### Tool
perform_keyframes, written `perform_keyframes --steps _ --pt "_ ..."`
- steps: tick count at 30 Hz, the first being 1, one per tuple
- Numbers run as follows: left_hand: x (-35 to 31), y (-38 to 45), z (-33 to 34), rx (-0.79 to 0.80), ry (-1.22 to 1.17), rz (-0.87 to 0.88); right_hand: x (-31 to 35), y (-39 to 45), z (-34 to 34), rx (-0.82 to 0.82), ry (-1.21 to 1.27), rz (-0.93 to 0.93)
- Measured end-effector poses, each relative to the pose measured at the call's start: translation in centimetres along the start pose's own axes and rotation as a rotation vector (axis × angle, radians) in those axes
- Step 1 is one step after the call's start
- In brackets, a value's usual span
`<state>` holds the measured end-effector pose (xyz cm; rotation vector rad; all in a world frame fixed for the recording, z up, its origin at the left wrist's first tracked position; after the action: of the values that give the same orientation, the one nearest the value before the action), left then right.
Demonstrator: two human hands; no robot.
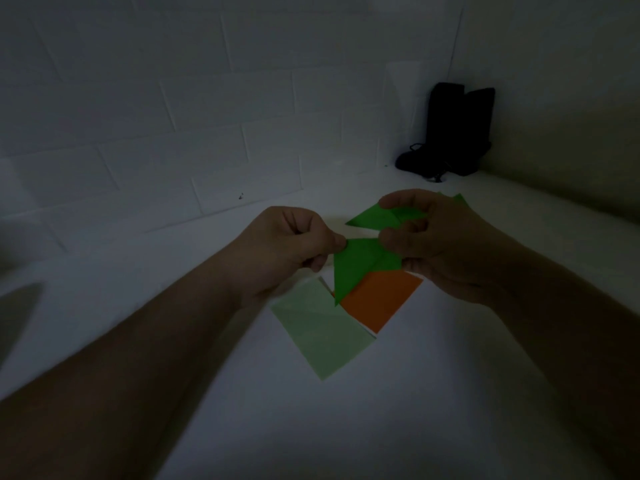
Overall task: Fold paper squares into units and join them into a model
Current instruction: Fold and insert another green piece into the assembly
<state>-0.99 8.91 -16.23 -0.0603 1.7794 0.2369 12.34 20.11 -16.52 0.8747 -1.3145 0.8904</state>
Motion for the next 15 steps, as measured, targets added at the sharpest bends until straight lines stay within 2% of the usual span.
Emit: perform_keyframes --steps 4,8,12,15 --pt "-0.1 0.0 0.3 0.026 -0.03 0.024 0.3 0.1 -0.3 -0.017 0.051 -0.043" --pt "0.1 0.1 0.7 0.04 -0.079 0.026 0.7 0.1 -1.4 -0.116 0.131 -0.097" --pt "-0.1 0.1 0.3 -0.013 -0.066 0.042 0.1 0.2 -0.3 -0.02 0.186 -0.04" --pt "-0.5 0.0 0.5 0.034 -0.059 0.085 -0.6 0.2 0.4 0.034 0.207 0.041"
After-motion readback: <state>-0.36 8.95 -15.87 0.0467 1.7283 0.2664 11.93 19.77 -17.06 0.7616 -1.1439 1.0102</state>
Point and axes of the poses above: each hand's wrist, its own y-axis towards the middle knuckle, its own z-axis out of the palm, x = y × z, the point moved 9 cm from there along y, towards the middle knuckle, and after that the axes turned 10 degrees about x, right-handed, at the moved point
